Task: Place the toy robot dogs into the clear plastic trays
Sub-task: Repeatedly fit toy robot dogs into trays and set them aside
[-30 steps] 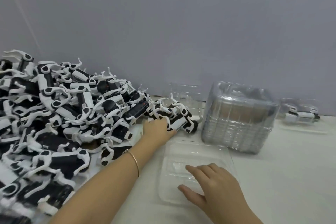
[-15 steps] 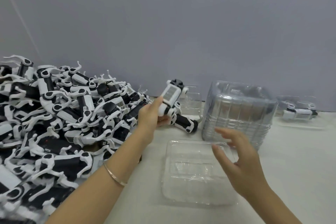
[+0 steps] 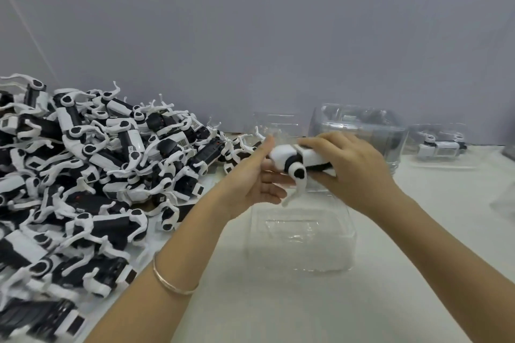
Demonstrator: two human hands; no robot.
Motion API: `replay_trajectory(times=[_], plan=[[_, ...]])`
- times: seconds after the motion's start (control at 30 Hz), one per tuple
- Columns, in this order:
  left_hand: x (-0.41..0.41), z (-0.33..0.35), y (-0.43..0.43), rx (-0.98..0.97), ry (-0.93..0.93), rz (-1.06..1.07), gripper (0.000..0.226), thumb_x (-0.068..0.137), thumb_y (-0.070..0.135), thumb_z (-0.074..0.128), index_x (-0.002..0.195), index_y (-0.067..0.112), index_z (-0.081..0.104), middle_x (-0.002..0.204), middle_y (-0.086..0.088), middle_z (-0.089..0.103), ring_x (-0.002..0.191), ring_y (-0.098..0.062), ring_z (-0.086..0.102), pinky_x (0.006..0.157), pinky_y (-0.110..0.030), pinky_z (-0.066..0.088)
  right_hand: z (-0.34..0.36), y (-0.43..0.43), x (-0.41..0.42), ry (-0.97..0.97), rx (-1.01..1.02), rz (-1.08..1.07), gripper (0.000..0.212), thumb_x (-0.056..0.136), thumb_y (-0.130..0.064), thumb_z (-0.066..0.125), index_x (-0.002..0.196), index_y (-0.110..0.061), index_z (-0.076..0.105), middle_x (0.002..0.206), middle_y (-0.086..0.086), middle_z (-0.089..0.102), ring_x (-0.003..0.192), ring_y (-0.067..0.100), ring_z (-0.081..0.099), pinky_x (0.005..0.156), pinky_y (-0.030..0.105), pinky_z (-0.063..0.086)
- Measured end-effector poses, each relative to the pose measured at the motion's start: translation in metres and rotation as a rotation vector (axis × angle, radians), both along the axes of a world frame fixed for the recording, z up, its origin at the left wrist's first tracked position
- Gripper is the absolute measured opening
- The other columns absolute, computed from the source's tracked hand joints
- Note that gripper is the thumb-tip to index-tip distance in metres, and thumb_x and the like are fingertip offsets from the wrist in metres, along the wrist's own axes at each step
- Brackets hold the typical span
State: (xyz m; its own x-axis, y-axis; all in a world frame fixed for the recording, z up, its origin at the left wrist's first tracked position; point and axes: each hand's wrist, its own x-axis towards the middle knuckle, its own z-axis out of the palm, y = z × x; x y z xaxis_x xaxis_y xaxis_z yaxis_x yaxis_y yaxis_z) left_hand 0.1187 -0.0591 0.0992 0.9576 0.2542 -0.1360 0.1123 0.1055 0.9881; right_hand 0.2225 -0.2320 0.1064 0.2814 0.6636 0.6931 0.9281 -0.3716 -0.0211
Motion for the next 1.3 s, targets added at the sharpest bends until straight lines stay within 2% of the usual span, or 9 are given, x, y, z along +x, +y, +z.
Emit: replay_trajectory(times=[0.2,0.4,0.53,0.73,0.9,1.0,1.1,1.2,1.3], plan=[[-0.024,-0.066,0.024,0.647,-0.049,0.002,0.065,0.059,0.071,0.062,0.12,0.05,0.051,0.142,0.02,0.041,0.13,-0.004,0.041,0.104,-0.027,0.036,-0.016,-0.009,0.027,1.037,0.229,0.067,0.036,0.083,-0.036,0.073,0.113,-0.034,0.052,0.082,-0.005,0.068,0.062,0.011,0.065,0.05,0.023,0.046],[-0.055,-0.083,0.001,1.064,0.15,-0.012,0.086,0.048,0.094,0.039,0.119,0.048,0.055,0.114,0.018,0.035,0.103,-0.006,0.05,0.084,-0.027,0.039,-0.033,-0.016,0.031,1.251,0.388,0.046,0.026,0.086,-0.039,0.069,0.107,-0.035,0.054,0.099,0.003,0.07,0.064,0.02,0.071,0.039,0.026,0.046],[-0.083,-0.079,-0.041,1.381,0.094,-0.136,0.12,0.028,0.102,-0.02,0.141,0.066,-0.002,0.09,0.011,0.036,0.084,-0.013,0.05,0.069,-0.032,0.03,-0.034,-0.02,0.035,1.28,0.403,0.023,0.021,0.088,-0.031,0.069,0.104,-0.035,0.056,0.1,0.001,0.069,0.066,0.022,0.071,0.04,0.026,0.047],[-0.084,-0.08,-0.024,1.301,-0.604,0.445,0.066,0.071,0.067,0.063,0.123,0.027,0.055,0.078,0.01,0.05,0.073,0.0,0.043,0.069,-0.022,0.043,-0.034,-0.016,0.03,1.198,0.294,0.017,0.031,0.086,-0.031,0.071,0.11,-0.038,0.053,0.09,-0.004,0.071,0.052,0.015,0.068,0.036,0.023,0.042],[-0.063,-0.089,0.014,0.696,-0.158,0.457,0.108,0.044,0.071,0.083,0.134,0.045,0.03,0.137,0.019,0.029,0.121,0.02,0.029,0.109,-0.031,0.035,-0.025,-0.003,0.026,1.122,0.272,0.069,0.035,0.08,-0.031,0.077,0.097,-0.05,0.052,0.087,-0.01,0.072,0.062,0.012,0.07,0.043,0.026,0.049],[-0.043,-0.096,0.025,0.847,0.044,0.448,0.141,0.035,0.092,0.063,0.153,0.033,0.013,0.161,0.011,0.007,0.144,0.005,-0.002,0.12,-0.039,-0.007,-0.017,0.012,0.029,1.028,0.222,0.14,0.04,0.077,-0.028,0.08,0.099,-0.051,0.056,0.088,-0.012,0.069,0.066,0.0,0.068,0.048,0.015,0.048],[-0.028,-0.095,0.019,1.052,0.171,0.353,0.142,0.035,0.102,0.037,0.155,0.029,0.012,0.163,0.01,0.002,0.13,0.013,-0.033,0.098,-0.029,-0.038,-0.013,0.03,0.034,0.91,0.121,0.152,0.042,0.077,-0.032,0.081,0.104,-0.054,0.057,0.1,-0.016,0.059,0.078,-0.005,0.062,0.064,0.013,0.048],[-0.028,-0.106,0.015,0.945,0.063,0.334,0.131,0.038,0.095,0.05,0.152,0.037,0.019,0.148,0.036,0.007,0.125,0.027,-0.027,0.107,-0.035,-0.032,-0.016,0.039,0.037,0.751,-0.038,0.106,0.048,0.079,-0.038,0.078,0.12,-0.05,0.057,0.109,-0.021,0.056,0.099,0.003,0.056,0.086,0.025,0.044],[-0.034,-0.112,0.02,0.601,0.052,0.343,0.117,0.032,0.077,0.075,0.132,0.069,0.016,0.132,0.05,0.01,0.146,-0.001,-0.014,0.119,-0.045,0.0,-0.022,0.043,0.035,0.544,-0.299,0.069,0.056,0.082,-0.044,0.073,0.131,-0.048,0.047,0.112,-0.02,0.056,0.097,0.004,0.051,0.08,0.029,0.042]])
